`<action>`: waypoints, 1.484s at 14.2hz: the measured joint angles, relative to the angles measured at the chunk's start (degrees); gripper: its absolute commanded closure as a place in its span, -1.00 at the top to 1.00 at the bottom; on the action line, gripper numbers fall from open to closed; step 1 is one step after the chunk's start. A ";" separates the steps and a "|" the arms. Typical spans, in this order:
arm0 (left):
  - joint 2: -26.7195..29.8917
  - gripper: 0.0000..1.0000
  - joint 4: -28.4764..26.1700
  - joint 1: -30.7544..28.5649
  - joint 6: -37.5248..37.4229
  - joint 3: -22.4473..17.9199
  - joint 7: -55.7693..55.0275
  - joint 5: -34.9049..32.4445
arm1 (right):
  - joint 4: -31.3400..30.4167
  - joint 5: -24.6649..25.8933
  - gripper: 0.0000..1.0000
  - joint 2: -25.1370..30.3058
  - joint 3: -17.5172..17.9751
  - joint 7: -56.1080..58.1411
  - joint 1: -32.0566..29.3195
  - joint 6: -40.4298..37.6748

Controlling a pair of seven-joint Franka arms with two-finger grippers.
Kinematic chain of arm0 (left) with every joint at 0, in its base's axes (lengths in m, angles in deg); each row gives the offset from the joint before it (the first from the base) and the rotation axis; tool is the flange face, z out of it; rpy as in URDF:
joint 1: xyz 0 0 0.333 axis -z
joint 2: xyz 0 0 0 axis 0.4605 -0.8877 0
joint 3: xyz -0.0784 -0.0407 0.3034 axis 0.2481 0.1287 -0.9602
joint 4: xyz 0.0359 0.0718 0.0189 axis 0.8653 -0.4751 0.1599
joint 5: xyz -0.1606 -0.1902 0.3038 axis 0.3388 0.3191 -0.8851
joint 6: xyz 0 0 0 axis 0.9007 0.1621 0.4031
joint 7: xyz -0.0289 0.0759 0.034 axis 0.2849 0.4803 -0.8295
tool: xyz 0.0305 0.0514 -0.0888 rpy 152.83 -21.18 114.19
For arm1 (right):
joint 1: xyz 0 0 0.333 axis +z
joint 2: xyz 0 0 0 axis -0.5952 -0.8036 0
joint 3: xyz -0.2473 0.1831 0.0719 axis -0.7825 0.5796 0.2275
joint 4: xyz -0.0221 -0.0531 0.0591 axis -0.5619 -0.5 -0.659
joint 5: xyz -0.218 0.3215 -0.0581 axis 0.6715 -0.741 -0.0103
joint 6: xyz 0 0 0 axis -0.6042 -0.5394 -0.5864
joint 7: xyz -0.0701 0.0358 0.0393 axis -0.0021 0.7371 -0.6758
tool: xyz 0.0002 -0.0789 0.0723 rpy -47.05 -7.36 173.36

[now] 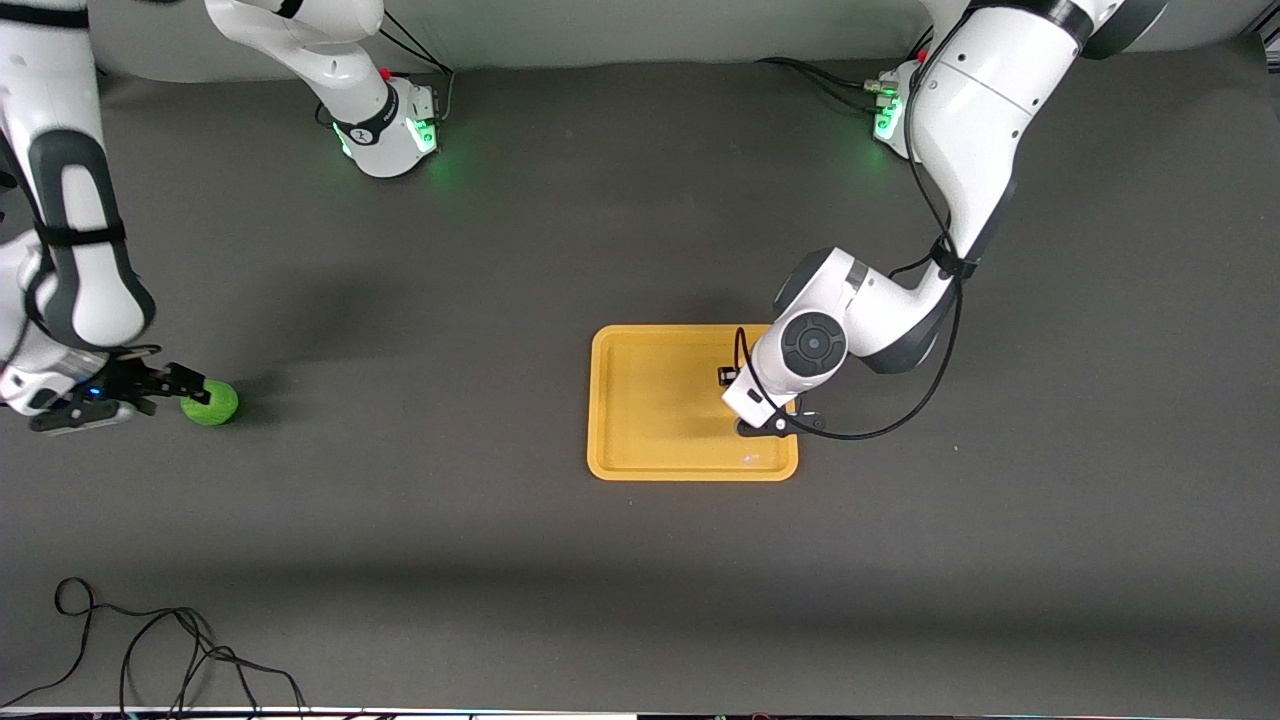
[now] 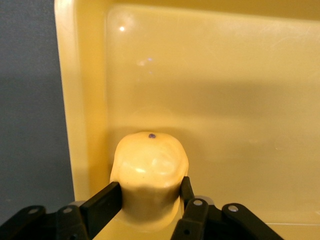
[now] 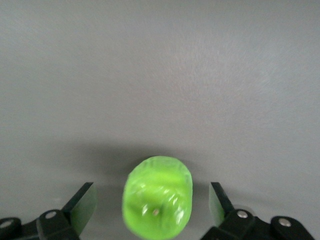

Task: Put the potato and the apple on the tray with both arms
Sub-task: 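Place the potato on the tray while the right gripper grasps the apple, then carry the green apple with the right gripper over the tray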

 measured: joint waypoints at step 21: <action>15.08 1.00 18.67 -15.59 -34.30 -1.48 20.99 -2.69 | 38.70 18.72 -0.30 7.68 -0.76 -16.68 6.87 -48.98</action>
